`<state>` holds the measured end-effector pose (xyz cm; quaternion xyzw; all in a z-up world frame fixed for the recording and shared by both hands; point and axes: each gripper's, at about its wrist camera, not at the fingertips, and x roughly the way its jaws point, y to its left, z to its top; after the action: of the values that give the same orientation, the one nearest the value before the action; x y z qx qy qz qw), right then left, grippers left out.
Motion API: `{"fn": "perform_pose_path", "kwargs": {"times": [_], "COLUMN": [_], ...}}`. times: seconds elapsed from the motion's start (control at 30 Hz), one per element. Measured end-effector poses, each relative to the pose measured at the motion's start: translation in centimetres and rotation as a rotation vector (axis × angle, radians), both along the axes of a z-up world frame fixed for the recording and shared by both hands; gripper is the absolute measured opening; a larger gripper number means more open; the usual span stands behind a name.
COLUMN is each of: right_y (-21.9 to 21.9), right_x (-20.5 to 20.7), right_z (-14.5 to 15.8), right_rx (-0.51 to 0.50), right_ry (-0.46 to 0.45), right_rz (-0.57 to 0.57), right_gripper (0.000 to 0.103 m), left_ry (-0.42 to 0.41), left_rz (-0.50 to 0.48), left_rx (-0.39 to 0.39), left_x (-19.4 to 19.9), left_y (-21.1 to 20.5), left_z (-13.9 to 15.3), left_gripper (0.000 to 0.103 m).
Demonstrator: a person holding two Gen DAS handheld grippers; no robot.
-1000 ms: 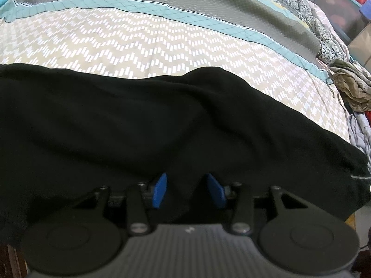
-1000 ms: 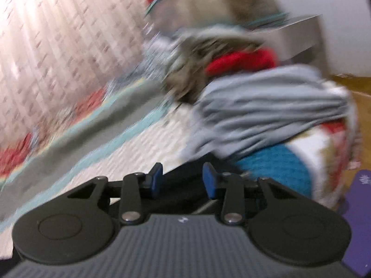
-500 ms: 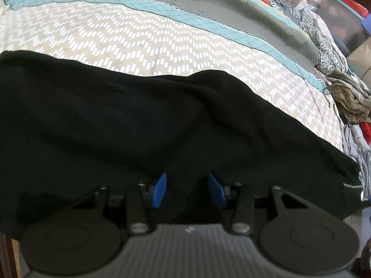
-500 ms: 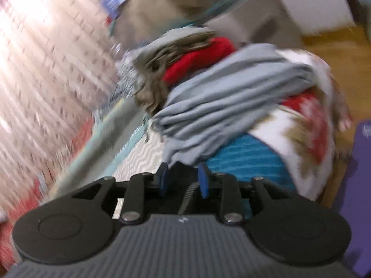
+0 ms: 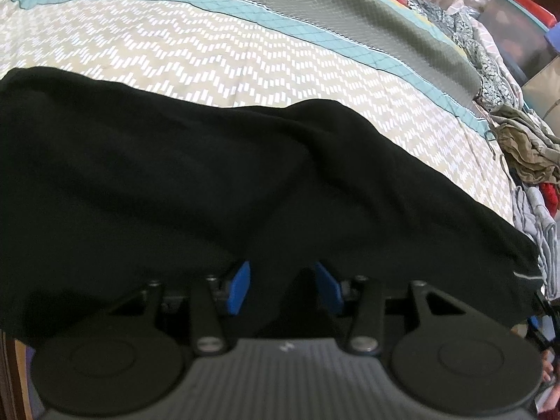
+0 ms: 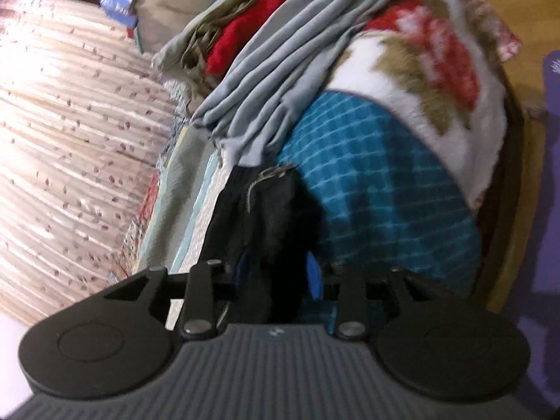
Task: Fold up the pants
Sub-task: 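Bring the right gripper with the zipper edge toward the left gripper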
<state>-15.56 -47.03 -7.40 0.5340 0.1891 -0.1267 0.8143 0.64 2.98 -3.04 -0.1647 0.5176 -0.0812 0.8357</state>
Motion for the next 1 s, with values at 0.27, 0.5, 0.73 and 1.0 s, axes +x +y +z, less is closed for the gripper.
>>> {"fn": "perform_pose_path", "kwargs": {"times": [0.27,0.5,0.73,1.0], "right_y": [0.0,0.7,3.5,7.5], "right_x": [-1.3,0.5,0.4,3.1], "right_z": [-0.3,0.5,5.1,9.6], "right_rx": [0.024,-0.002,-0.206,-0.336], "right_ry": [-0.002,-0.007,-0.050,-0.144], "right_rz": [-0.043,0.004,0.057,0.197], "right_gripper": [0.045,0.029,0.009,0.009], "left_ry": [-0.006,-0.010,-0.020,-0.035], "left_rz": [0.010,0.002,0.002,-0.002], "left_rx": [-0.005,-0.005,-0.030,-0.161], "left_x": [-0.7,-1.1,-1.4,-1.1], "left_y": [0.6,0.7,1.3,2.2], "left_z": [0.4,0.2,0.0,1.3], "left_gripper": [0.044,0.044,0.045,0.045]}}
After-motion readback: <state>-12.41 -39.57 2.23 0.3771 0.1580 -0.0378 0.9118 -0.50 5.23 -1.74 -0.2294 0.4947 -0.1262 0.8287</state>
